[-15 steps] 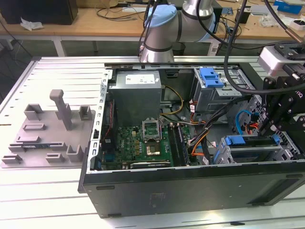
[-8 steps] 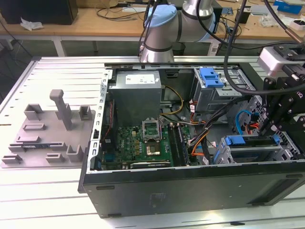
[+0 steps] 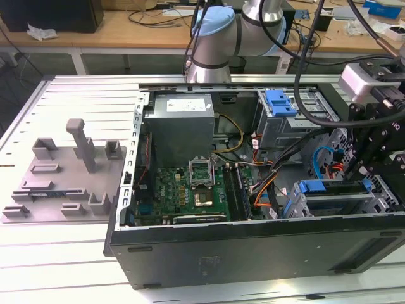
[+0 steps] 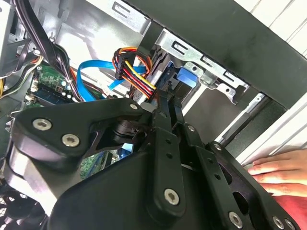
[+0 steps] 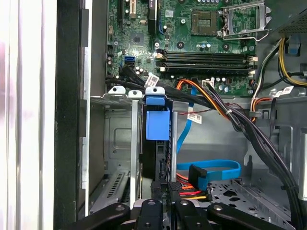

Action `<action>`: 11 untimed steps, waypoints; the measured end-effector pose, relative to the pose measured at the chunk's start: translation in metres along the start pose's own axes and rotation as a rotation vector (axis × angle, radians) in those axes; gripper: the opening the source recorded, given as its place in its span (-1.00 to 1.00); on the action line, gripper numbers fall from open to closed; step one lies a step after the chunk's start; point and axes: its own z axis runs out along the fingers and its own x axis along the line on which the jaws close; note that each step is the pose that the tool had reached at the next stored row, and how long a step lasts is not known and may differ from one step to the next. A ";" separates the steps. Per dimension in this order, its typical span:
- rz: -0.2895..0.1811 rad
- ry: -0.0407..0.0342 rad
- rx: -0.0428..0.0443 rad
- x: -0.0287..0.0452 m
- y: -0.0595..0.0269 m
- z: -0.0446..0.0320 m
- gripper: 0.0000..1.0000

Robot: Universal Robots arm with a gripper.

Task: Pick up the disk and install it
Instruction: 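Insert the first disk wire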

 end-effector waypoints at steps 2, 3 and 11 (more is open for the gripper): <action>0.000 -0.0001 0.0009 0.0000 0.0001 0.0001 -0.66; 0.000 0.0000 0.0011 0.0000 0.0001 0.0001 -0.66; 0.010 -0.0002 0.0018 0.0000 0.0008 0.0004 -0.66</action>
